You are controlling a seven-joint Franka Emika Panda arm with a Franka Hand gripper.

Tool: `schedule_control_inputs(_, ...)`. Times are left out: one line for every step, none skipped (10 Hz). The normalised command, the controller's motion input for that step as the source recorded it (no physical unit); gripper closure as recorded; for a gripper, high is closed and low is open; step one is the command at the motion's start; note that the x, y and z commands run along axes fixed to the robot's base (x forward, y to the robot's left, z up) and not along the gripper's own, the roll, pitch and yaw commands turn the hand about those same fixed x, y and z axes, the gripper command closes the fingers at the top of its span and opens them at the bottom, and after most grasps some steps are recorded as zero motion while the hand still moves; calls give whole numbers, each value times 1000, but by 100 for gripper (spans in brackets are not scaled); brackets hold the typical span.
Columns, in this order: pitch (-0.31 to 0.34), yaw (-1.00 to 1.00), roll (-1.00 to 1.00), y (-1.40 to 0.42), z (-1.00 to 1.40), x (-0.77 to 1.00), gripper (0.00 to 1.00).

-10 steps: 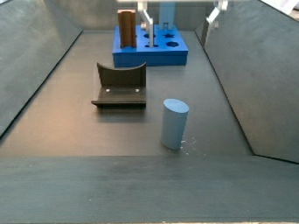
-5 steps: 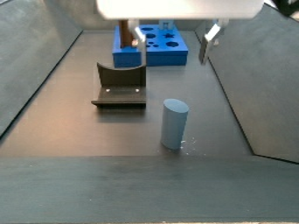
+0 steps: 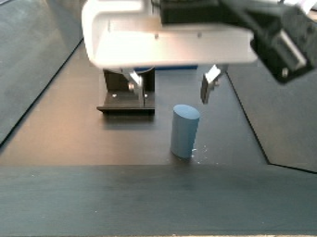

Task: Pick up the oval object. Move up. Move to above the board. Insert the oval object.
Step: Pick up the oval object.

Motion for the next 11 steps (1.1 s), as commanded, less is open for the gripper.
schedule_control_inputs(-39, 226, 0, 109, -514, -86, 0)
schedule_control_inputs(-40, 246, 0, 123, -471, -140, 0)
schedule_control_inputs(0, 217, 0, 106, -389, 0, 0)
schedule_control_inputs(0, 169, -6, 63, -409, 0, 0)
schedule_control_inputs(0, 120, -11, 0, -363, 0, 0)
schedule_control_inputs(-4, 91, -27, 0, -303, 0, 0)
schedule_control_inputs(-43, 0, -46, 0, -6, -17, 0)
schedule_control_inputs(0, 0, 0, 0, 0, 0, 0)
schedule_control_inputs(0, 0, 0, 0, 0, 0, 100)
schedule_control_inputs(0, 0, 0, 0, 0, 0, 100)
schedule_control_inputs(0, 0, 0, 0, 0, 0, 100)
